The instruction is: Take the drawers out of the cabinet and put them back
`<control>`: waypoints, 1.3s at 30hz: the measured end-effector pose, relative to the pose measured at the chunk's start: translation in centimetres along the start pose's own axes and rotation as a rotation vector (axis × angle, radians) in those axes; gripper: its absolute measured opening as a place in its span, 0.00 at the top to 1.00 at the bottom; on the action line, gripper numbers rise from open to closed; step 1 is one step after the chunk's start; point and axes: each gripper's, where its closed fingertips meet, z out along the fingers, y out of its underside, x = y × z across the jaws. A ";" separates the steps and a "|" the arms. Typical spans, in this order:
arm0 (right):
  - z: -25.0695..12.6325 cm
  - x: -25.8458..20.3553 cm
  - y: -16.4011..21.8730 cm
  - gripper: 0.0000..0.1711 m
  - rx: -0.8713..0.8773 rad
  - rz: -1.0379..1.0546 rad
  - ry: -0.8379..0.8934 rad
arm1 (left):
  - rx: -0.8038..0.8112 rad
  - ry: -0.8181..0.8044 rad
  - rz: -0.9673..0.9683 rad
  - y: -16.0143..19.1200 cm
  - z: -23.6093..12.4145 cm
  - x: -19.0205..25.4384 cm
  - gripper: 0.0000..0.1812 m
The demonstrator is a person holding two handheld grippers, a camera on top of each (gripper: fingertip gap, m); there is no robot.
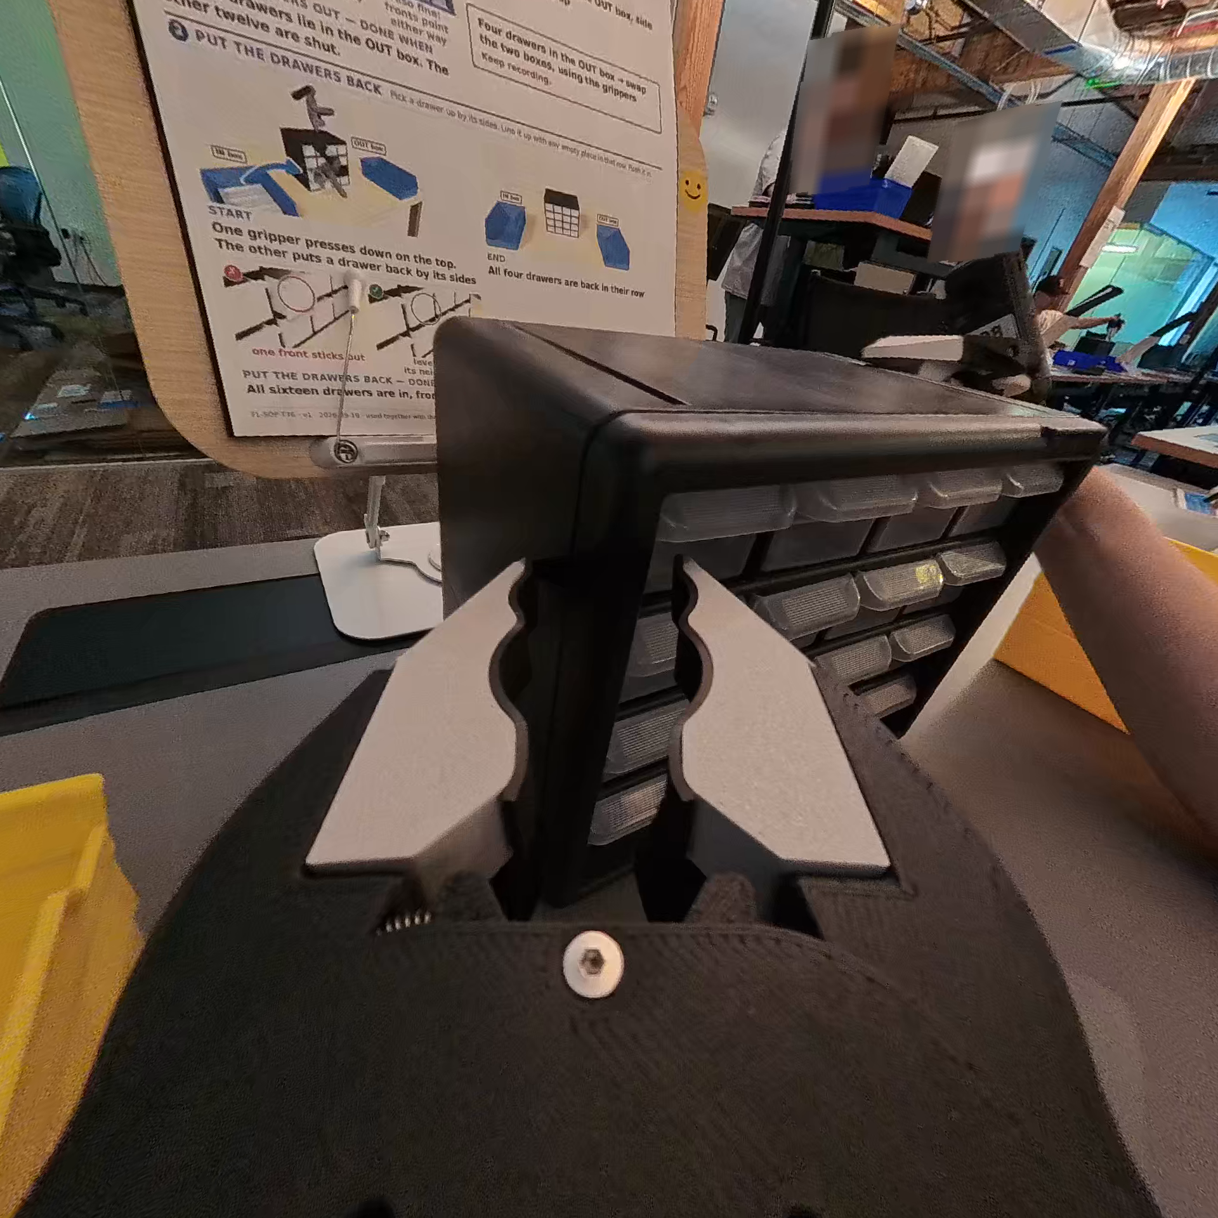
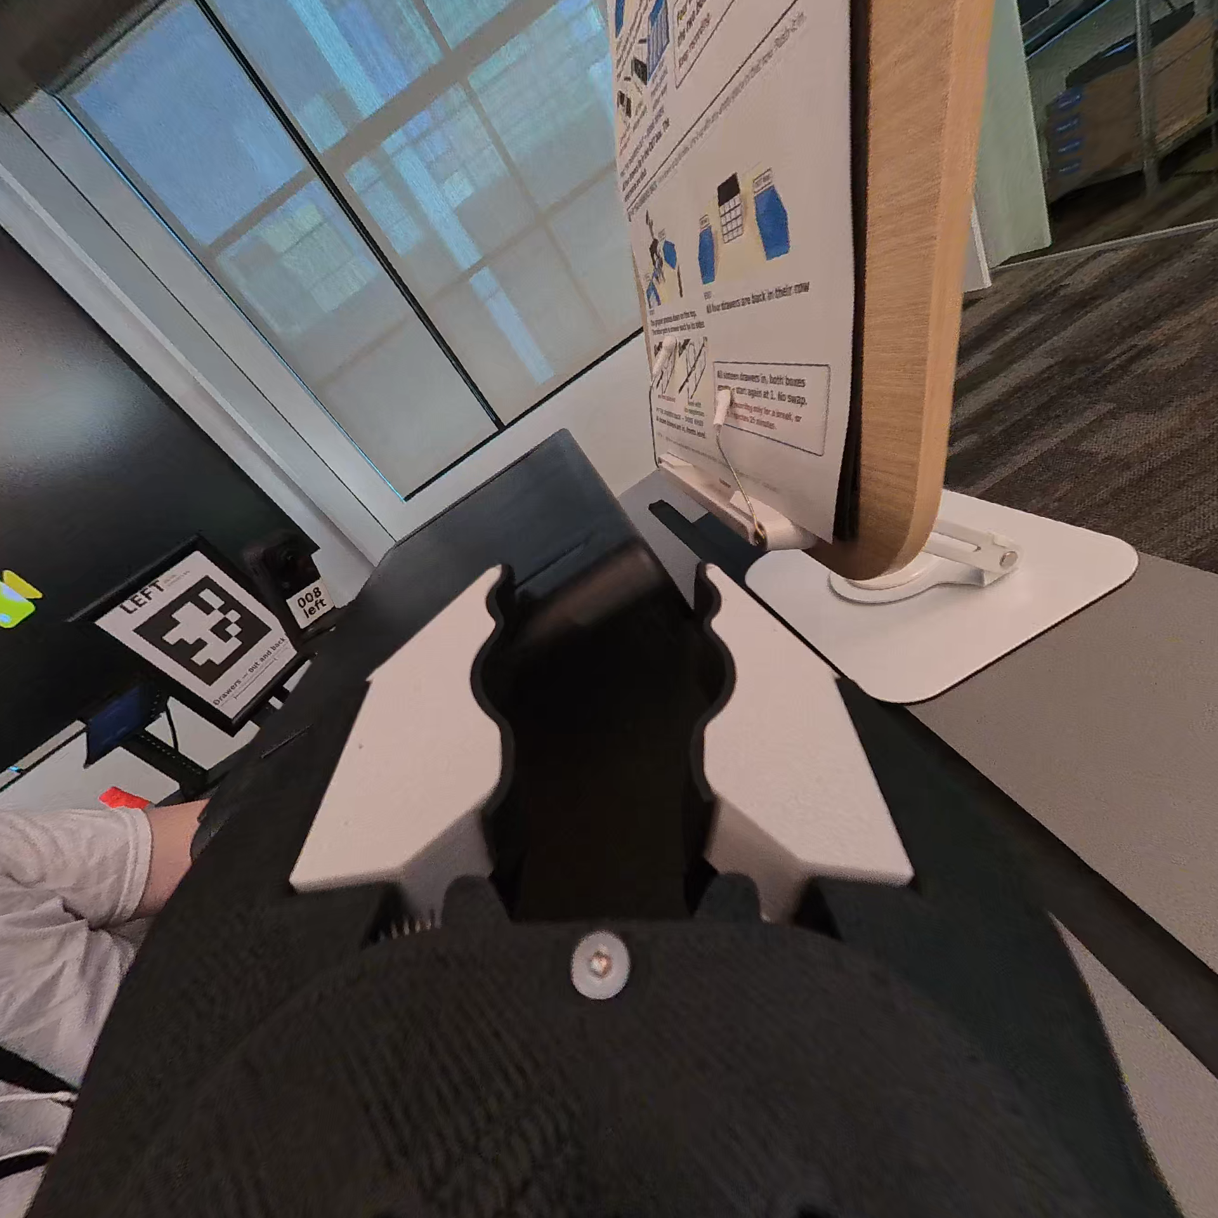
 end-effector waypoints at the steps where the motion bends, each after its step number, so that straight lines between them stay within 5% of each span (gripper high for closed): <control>1: 0.0 -0.1 0.1 0.69 -0.003 0.002 0.001 | 0.000 -0.003 0.004 0.0 -0.1 0.1 0.78; 14: -0.3 -0.7 0.4 0.69 -0.045 -0.013 -0.020 | 0.023 -0.016 0.042 -0.3 -1.0 0.4 0.80; 17: -1.9 -1.4 -2.3 0.63 0.043 -0.132 0.097 | 0.015 -0.100 0.119 -1.6 -2.5 0.1 0.79; 23: -8.3 -12.9 -9.1 0.70 0.386 -0.516 0.365 | 0.027 -0.237 0.273 -6.3 -10.0 1.6 0.73; 28: -10.5 -16.1 -2.4 0.65 0.061 -0.346 0.537 | -0.093 -0.450 0.384 -7.5 -20.4 -3.2 0.61; 32: -18.9 -16.2 3.7 0.63 -0.169 -0.512 0.973 | -0.210 -0.604 0.308 -6.7 -29.0 -12.4 0.70; 36: -31.9 -14.5 10.9 0.60 -0.418 -0.614 1.367 | -0.249 -0.520 0.028 -1.6 -31.7 -17.5 0.66; 39: -41.1 -15.0 13.9 0.59 -0.366 -0.529 1.604 | -0.272 -0.603 0.013 1.8 -33.3 -19.6 0.64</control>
